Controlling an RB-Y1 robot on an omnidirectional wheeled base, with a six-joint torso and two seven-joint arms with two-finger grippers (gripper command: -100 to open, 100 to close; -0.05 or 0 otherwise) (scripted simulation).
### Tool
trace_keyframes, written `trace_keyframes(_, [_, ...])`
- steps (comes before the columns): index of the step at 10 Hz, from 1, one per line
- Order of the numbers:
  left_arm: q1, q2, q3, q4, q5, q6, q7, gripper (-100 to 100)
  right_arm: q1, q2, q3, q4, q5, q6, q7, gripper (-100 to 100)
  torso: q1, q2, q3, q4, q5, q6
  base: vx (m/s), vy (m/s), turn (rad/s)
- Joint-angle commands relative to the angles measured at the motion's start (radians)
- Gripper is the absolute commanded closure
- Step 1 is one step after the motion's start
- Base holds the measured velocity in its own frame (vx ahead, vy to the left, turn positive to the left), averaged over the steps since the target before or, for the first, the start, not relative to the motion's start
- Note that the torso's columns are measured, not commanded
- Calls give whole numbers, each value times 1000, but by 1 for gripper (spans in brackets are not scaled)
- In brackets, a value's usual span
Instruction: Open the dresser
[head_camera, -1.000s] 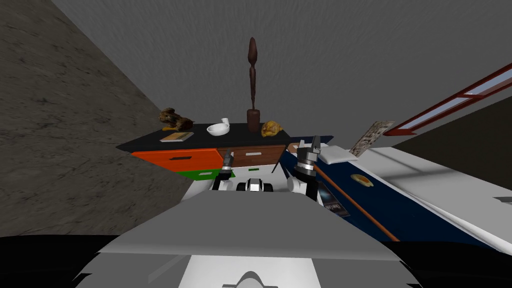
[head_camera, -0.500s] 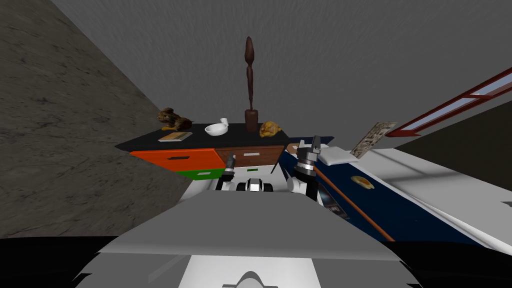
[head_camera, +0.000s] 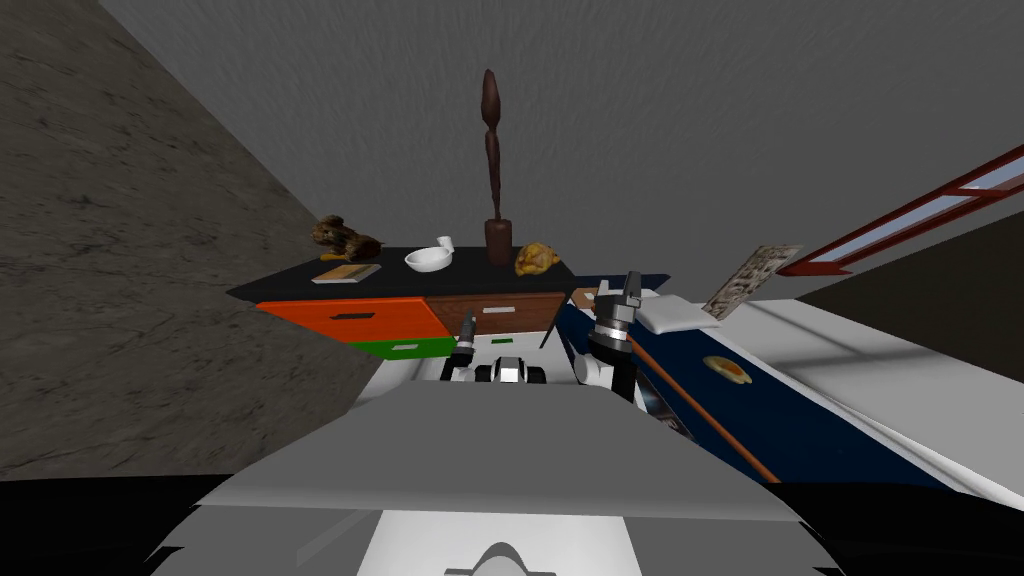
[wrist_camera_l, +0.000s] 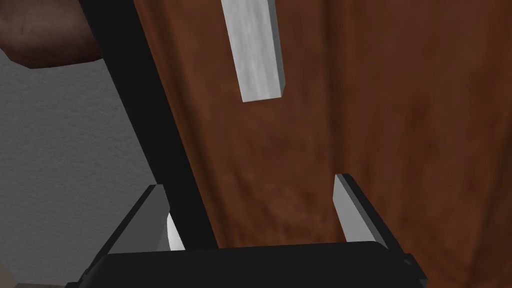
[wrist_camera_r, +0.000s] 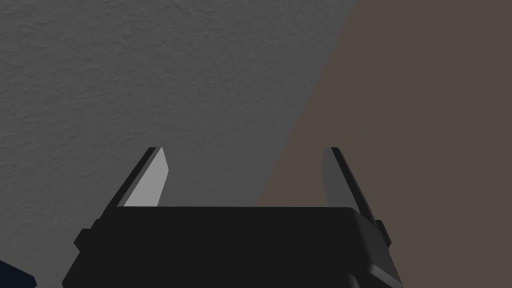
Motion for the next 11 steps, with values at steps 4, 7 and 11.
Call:
trace_keyframes(4, [-34,-111,-36,119,54,-25,-64,-100,0,0,0,0,0,0,0,0,0,0,0,0,0,0,12,-43,15])
trace_keyframes(7, [-40,-183,-44,142,64,-30,-76,-100,0,0,0,0,0,0,0,0,1,0,0,0,0,0,6,-22,7])
trace_keyframes(11, [-31,-182,-44,104,70,-2,-100,100,0,0,0,0,0,0,0,0,1,-1,-1,-1,0,0,39,11,7])
